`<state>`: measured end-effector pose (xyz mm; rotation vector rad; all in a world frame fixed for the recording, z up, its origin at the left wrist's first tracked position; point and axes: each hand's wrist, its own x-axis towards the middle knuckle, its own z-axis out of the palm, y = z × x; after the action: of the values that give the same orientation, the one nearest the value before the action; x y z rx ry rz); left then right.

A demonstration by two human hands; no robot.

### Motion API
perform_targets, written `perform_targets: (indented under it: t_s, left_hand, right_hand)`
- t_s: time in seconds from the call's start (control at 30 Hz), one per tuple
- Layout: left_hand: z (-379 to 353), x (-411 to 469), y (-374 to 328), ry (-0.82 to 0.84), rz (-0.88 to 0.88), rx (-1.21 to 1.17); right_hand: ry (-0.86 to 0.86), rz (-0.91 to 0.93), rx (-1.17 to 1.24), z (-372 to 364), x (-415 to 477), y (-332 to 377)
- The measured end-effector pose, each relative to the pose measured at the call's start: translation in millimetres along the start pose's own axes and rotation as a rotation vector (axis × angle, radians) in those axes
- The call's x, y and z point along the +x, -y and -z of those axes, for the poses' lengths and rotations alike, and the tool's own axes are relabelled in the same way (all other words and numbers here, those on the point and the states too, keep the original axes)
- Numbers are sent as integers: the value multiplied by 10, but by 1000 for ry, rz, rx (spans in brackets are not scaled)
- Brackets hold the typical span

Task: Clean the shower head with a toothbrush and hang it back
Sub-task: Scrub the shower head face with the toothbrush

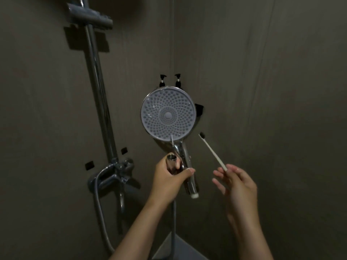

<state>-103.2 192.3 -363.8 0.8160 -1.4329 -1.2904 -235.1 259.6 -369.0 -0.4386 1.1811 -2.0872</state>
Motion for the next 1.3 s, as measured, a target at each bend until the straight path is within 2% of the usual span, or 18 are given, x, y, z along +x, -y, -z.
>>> perform_targets:
  t_s: [0.43, 0.67, 0.83, 1.0, 1.17, 1.3]
  left_hand:
    - [-227, -1881, 438, 227, 80, 93]
    - [-471, -2628, 694, 165, 51, 167]
    - [-557, -3083, 883, 120, 165, 158]
    - [-505, -3321, 945, 197, 248, 179]
    - [-404, -3338, 939, 269, 285, 147]
    - [-281, -3319, 899, 317, 277, 121]
  right_hand:
    - [-259, -88, -74, 1344, -1905, -87]
    - [-321, -149, -187, 2016, -2530, -6]
    - [-299, -156, -377, 2376, -2798, 39]
    - [-347, -86, -501, 2497, -2929, 155]
    - [-213, 90, -855, 2449, -2991, 95]
    - [-201, 61, -1050, 2367, -2978, -25]
